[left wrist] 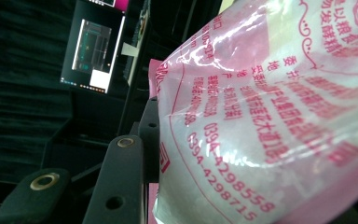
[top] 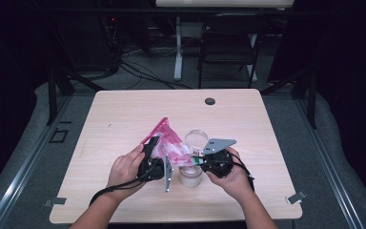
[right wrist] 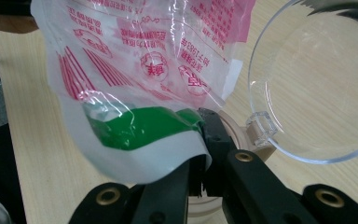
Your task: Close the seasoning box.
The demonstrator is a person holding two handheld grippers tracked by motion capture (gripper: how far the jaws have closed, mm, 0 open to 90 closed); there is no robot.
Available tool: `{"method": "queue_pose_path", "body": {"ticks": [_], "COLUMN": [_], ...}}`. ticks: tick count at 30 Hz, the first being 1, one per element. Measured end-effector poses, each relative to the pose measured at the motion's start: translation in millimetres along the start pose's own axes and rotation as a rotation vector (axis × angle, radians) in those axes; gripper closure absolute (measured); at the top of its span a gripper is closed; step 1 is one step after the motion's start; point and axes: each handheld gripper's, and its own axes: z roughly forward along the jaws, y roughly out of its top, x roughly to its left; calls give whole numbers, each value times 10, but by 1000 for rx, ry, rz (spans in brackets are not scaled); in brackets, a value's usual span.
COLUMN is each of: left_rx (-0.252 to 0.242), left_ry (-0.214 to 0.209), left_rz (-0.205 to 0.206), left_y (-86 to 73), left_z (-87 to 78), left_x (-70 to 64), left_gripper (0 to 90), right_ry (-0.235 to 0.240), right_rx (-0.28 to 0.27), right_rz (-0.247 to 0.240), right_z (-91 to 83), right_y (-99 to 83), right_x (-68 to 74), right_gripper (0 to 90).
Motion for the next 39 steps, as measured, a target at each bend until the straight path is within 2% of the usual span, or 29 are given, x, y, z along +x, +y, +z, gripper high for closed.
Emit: {"method": "queue_pose_path", "body": {"ticks": [7, 13, 22, 27, 32, 34, 39], "left_rx": [11, 19, 24, 19, 18, 24, 25], "left_ry": [-14, -33, -47, -57, -90, -95, -130], "left_rz": [-42, -112, -142, -188, -245, -239, -285], "left_y": [-72, -142, -193, -230, -264, -272, -303], "left_z": [7, 22, 33, 41, 56, 56, 80], "left_x": [-51, -116, -184, -213, -253, -263, -288], "left_gripper": [641, 641, 641, 640, 639, 639, 641], "right_ry": [-2, -3, -10, -10, -12, -15, -16], "right_rx": [1, -1, -6, -10, -17, -17, -17], "right_rz": [-6, -12, -12, -15, -20, -21, -26], "right_z": [14, 22, 38, 36, 35, 33, 35], "right_y": [8, 15, 17, 25, 32, 37, 45], "right_x": [23, 39, 55, 68, 79, 90, 105], "right_gripper": [895, 894, 894, 894, 893, 892, 891]}}
